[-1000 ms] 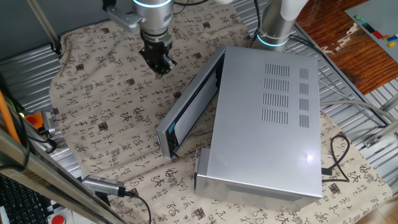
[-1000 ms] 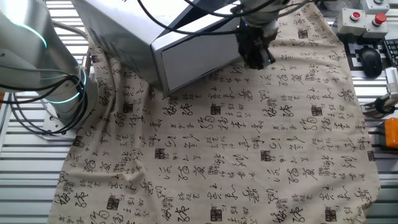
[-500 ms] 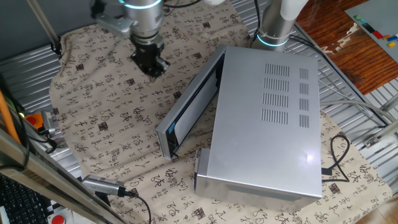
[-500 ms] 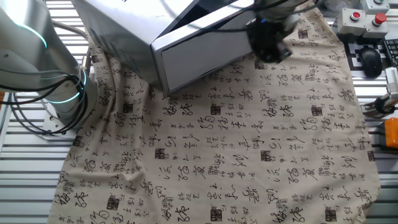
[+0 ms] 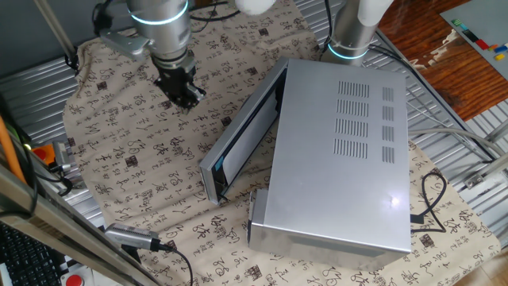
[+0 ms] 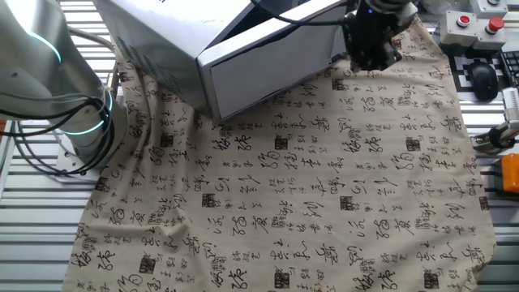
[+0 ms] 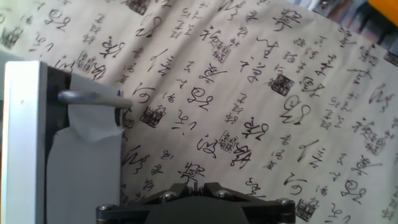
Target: Close the microwave door
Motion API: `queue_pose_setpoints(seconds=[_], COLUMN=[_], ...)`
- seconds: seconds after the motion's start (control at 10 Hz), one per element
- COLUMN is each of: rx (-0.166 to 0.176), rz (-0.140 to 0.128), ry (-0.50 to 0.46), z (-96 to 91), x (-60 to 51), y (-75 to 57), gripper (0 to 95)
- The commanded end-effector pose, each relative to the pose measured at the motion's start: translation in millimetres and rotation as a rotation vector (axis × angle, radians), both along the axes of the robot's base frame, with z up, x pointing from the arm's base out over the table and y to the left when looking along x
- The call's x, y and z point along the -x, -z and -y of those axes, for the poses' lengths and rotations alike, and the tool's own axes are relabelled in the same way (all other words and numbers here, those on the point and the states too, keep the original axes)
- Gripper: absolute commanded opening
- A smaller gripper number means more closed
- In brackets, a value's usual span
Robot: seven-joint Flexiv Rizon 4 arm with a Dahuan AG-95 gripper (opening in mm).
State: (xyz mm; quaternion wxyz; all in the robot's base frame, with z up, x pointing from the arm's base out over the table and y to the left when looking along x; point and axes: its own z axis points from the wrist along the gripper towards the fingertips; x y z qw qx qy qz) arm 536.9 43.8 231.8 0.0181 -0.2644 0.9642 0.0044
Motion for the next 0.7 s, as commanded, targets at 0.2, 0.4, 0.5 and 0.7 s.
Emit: queue_pose_setpoints(seconds=[0.2, 0.4, 0.5, 0.7], rx=[-0.005, -0.009, -0.018, -0.042], rz=[-0.004, -0.006, -0.020, -0.019], ry=[-0.052, -0.046, -0.056, -0.062], z=[-0.2, -0.2, -7.9, -20.9], x=[-0.4, -0.4, -4.1, -8.0], y=[0.4, 0.4, 3.3, 7.6], gripper=[0.0, 0.0, 0.0, 0.0])
